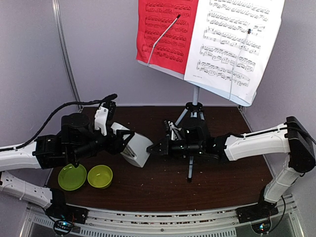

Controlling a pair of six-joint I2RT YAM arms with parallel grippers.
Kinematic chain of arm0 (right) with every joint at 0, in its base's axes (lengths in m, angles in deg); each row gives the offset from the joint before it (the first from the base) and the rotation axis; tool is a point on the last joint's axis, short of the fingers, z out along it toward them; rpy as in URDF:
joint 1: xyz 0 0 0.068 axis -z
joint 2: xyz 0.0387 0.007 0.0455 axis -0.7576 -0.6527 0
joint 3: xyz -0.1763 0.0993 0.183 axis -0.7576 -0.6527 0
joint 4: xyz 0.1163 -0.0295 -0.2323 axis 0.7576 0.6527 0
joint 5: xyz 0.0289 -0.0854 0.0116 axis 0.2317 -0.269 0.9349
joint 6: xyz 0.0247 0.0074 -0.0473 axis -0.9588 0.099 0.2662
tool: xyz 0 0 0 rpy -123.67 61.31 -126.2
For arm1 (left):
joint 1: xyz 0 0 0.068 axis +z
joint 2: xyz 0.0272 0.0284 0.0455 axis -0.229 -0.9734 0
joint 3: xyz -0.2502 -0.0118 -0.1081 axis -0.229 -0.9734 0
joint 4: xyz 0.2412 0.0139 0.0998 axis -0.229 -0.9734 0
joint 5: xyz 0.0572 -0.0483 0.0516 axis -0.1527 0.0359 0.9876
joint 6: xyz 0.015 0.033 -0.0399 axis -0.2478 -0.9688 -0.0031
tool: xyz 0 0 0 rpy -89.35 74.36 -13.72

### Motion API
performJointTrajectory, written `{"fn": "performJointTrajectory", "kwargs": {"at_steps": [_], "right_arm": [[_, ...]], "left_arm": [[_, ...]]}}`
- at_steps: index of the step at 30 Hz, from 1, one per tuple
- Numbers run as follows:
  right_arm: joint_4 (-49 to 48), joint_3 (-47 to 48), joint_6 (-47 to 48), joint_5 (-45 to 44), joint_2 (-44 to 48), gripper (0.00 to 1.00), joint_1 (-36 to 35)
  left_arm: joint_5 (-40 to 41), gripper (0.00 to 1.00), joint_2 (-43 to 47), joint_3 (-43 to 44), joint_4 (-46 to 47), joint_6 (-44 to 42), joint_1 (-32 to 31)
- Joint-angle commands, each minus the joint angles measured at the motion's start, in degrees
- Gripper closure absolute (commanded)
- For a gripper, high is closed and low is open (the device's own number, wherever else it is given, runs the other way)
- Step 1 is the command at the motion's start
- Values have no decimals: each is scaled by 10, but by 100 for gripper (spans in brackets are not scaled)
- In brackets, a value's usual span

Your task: Set up the instrument practice props

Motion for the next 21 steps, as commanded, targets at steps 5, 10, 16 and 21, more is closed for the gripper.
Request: {"fn": "performJointTrajectory", "kwargs": {"at_steps": [5, 10, 16, 21], "right_arm": [[-53, -9, -60, -18, -10, 100, 27], [-51, -3, -77, -24, -15, 100, 29], [-64, -1, -122, -31, -16, 100, 34], [-69, 3, -149, -37, -17, 100, 35]], "left_arm": [[-9, 100, 19, 5, 78, 2, -7], [-7, 100, 15, 7, 76, -3, -7], [-5, 100, 12, 8, 77, -5, -7], [-8, 100, 8, 5, 84, -5, -7]]}}
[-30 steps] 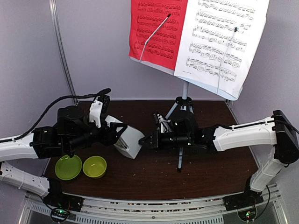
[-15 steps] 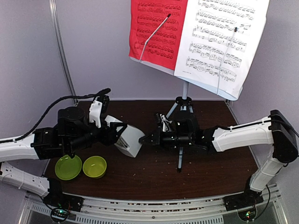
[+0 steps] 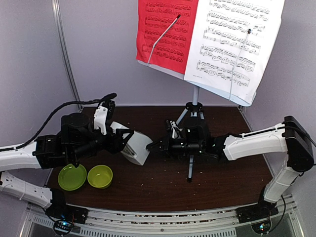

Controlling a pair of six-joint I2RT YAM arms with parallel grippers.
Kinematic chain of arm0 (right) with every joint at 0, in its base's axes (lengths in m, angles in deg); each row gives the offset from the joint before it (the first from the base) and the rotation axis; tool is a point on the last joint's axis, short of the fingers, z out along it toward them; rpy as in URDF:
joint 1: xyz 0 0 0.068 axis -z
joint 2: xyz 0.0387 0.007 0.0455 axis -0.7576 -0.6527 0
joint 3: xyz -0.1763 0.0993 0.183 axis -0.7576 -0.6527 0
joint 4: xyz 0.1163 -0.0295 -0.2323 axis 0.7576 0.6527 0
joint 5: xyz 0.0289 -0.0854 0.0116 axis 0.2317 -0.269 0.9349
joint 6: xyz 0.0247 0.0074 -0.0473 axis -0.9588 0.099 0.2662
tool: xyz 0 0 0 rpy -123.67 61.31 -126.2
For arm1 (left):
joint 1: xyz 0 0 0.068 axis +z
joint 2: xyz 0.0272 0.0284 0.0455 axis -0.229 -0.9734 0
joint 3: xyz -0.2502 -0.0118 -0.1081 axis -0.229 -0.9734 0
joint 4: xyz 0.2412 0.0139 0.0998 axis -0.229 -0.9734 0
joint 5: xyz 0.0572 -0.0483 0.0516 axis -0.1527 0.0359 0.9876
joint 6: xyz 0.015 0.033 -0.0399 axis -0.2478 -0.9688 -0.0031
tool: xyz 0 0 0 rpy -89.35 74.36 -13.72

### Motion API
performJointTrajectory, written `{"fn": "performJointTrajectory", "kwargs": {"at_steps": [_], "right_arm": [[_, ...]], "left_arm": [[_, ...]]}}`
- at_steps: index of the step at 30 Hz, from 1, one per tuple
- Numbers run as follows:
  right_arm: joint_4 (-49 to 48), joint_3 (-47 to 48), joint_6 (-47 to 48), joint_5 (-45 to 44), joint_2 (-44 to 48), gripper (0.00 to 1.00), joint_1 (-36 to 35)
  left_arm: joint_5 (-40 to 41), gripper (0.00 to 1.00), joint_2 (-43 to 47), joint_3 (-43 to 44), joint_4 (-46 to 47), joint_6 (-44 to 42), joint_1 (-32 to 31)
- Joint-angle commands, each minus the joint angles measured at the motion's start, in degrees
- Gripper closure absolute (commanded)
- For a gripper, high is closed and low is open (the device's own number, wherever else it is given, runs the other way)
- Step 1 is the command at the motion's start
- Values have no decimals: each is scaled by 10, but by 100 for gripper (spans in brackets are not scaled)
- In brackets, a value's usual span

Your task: Set up the instrument practice props

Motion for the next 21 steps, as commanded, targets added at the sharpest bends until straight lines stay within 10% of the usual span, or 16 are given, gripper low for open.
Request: {"fn": "performJointTrajectory", "kwargs": {"at_steps": [1, 21], "right_arm": [[-30, 8, -59, -53, -8, 100, 22], [-45, -16, -239, -48, -7, 100, 32]], "left_arm": [[-22, 100, 8, 6, 78, -4, -7], [-50, 100, 0, 23, 36, -134, -7]]}}
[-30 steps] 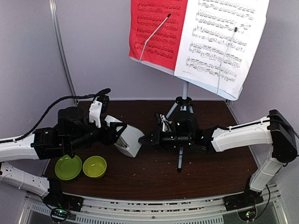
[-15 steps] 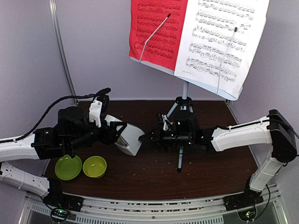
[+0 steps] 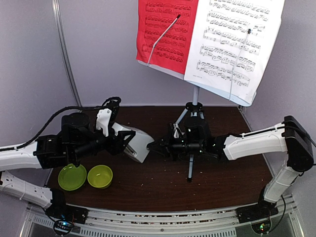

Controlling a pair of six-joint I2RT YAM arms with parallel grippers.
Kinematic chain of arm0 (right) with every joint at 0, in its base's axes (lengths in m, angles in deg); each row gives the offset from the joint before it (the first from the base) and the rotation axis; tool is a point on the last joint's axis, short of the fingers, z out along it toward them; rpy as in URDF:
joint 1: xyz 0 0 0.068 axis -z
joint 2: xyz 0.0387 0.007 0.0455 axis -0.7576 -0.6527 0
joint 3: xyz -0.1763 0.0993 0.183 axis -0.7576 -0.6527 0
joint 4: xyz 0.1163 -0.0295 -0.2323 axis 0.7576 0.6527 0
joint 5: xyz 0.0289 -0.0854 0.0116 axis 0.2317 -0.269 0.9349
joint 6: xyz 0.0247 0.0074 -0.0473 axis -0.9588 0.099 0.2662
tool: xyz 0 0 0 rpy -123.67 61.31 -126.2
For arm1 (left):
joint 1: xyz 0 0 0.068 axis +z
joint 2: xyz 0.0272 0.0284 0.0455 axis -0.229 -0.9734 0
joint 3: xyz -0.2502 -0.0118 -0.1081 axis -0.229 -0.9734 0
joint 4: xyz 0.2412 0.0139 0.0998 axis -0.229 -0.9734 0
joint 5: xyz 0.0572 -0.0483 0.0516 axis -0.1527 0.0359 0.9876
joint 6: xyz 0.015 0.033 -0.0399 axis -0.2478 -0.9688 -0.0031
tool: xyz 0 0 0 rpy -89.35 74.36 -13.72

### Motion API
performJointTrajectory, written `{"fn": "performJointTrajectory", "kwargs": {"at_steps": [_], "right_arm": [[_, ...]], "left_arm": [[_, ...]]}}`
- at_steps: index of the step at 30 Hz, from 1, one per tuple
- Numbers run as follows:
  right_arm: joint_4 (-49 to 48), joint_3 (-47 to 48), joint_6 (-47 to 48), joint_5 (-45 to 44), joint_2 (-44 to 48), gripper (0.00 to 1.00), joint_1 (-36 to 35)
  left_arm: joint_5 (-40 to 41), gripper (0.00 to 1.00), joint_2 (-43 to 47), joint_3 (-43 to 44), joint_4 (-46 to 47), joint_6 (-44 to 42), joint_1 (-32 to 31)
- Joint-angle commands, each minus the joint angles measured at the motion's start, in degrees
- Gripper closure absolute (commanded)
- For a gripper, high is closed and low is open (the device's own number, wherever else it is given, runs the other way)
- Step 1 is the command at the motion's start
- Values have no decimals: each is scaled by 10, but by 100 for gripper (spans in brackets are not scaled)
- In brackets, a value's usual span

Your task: Set up the instrument practice props

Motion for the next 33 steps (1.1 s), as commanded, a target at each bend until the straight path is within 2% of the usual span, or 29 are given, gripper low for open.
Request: {"fn": "performJointTrajectory", "kwargs": {"at_steps": [1, 8, 16, 22, 24, 27, 30, 33], "right_arm": [[-51, -20, -88, -46, -7, 100, 28], [-83, -30, -118, -57, -9, 100, 28], [-171, -58, -171, -73, -20, 100, 28], [-134, -37, -138, -65, -16, 100, 28], [-111, -33, -113, -61, -10, 91, 28], [-77, -39, -75, -54, 0, 69, 32], [-107, -68, -71, -42, 8, 51, 38], [-133, -97, -80, -32, 15, 40, 46]], "left_arm": [[-34, 100, 4, 22, 29, -44, -7], [-24, 100, 8, 19, 35, -38, -7], [-10, 100, 19, 1, 68, 11, -7], [8, 100, 9, 14, 52, 25, -7], [21, 100, -1, 26, 33, 34, -7], [30, 100, -24, 49, 1, 55, 0], [16, 100, -43, 61, -5, 69, 8], [-4, 100, -60, 67, -2, 75, 20]]}}
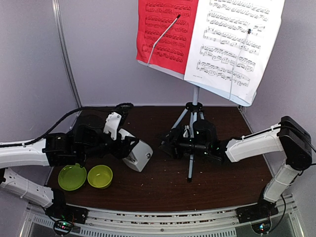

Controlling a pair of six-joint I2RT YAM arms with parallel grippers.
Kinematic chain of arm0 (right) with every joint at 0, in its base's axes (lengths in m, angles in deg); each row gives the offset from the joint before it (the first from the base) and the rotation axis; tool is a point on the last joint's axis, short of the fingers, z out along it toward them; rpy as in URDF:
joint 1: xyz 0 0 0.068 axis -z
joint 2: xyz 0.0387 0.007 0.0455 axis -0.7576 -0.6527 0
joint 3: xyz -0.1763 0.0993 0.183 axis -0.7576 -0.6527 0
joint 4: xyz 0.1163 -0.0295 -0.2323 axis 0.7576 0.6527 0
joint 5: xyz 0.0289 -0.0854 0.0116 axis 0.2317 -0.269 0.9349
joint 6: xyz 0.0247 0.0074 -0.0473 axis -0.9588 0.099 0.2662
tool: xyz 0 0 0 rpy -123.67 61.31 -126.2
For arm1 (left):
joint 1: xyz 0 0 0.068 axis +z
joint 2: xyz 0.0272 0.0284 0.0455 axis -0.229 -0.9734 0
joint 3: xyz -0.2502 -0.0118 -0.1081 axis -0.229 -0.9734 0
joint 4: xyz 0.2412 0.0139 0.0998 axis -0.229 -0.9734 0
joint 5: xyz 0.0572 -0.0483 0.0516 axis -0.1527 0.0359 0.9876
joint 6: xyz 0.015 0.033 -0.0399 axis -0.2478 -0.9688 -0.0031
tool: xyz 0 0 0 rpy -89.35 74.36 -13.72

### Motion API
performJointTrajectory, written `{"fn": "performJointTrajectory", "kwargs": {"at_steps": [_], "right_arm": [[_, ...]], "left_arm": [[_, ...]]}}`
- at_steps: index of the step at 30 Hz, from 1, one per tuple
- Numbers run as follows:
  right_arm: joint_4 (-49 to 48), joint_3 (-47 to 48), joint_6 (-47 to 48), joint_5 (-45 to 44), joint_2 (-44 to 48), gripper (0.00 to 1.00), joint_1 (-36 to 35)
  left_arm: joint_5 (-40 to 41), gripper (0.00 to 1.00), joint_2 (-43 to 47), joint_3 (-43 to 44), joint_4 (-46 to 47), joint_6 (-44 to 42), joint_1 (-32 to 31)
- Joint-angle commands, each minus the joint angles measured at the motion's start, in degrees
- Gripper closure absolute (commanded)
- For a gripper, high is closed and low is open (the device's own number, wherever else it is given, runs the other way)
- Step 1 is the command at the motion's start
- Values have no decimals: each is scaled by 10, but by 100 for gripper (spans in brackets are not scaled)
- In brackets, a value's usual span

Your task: Set up the instrument practice props

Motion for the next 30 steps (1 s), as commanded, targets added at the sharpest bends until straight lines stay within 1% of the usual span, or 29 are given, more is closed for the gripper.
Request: {"fn": "performJointTrajectory", "kwargs": {"at_steps": [1, 4, 8, 11, 18, 26, 30], "right_arm": [[-28, -38, 10, 4, 26, 38, 11], [-17, -43, 23, 13, 38, 35, 15], [-4, -40, 51, 42, 43, 23, 28], [13, -31, 80, 62, 48, 19, 32], [96, -9, 170, 66, 84, 18, 32], [141, 13, 229, 74, 104, 20, 31], [122, -20, 247, 69, 133, 20, 30]], "left_arm": [[-17, 100, -13, 47, 54, 21, 17], [-42, 100, -33, 54, 57, 15, 29], [-83, 100, -62, 56, 67, 14, 48], [-126, 100, -91, 72, 65, 0, 57], [-170, 100, -147, 92, 76, -21, 58], [-178, 100, -181, 100, 83, -40, 58], [-190, 100, -194, 101, 87, -59, 58]]}}
